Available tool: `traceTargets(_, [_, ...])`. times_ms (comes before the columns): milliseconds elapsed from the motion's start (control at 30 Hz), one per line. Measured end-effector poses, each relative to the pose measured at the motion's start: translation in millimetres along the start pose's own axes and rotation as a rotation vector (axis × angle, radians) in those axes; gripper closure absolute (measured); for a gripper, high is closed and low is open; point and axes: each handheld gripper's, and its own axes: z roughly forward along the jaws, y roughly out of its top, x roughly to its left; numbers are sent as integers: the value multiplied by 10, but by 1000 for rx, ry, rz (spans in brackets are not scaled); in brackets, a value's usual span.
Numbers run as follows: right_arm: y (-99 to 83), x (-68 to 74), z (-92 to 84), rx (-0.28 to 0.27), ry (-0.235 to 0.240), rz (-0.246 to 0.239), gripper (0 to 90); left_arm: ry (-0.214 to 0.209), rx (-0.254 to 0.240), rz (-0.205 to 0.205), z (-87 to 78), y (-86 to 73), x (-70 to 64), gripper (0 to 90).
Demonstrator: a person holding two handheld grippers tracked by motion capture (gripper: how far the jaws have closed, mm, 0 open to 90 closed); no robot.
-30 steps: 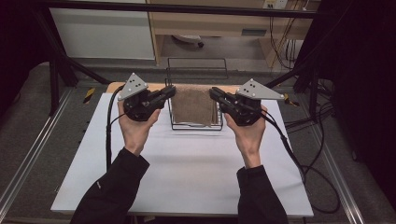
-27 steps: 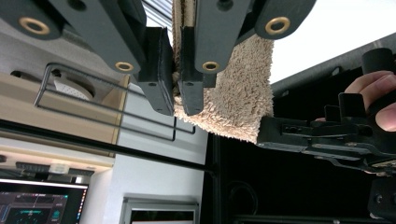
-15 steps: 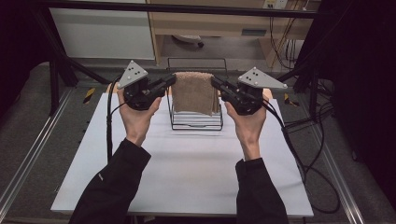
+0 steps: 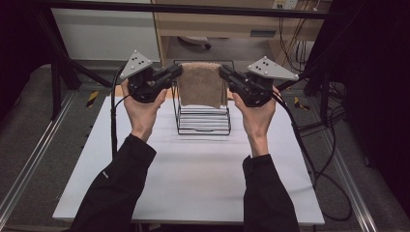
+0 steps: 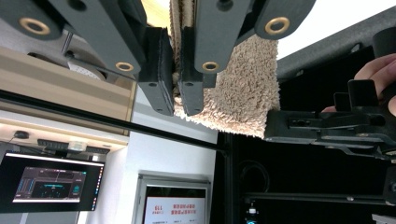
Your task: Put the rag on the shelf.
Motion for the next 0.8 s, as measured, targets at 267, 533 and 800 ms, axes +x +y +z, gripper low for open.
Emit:
traceTargets(267, [85, -57, 51, -13, -7, -10, 850, 5, -21, 5, 35, 78, 19, 864])
traceTargets(533, [217, -87, 99, -28, -9, -24, 849, 15, -33, 8, 81, 209, 65, 864])
traceTargets(800, [311, -132, 167, -36, -11, -28, 850, 28, -38, 15, 135, 323, 130, 864])
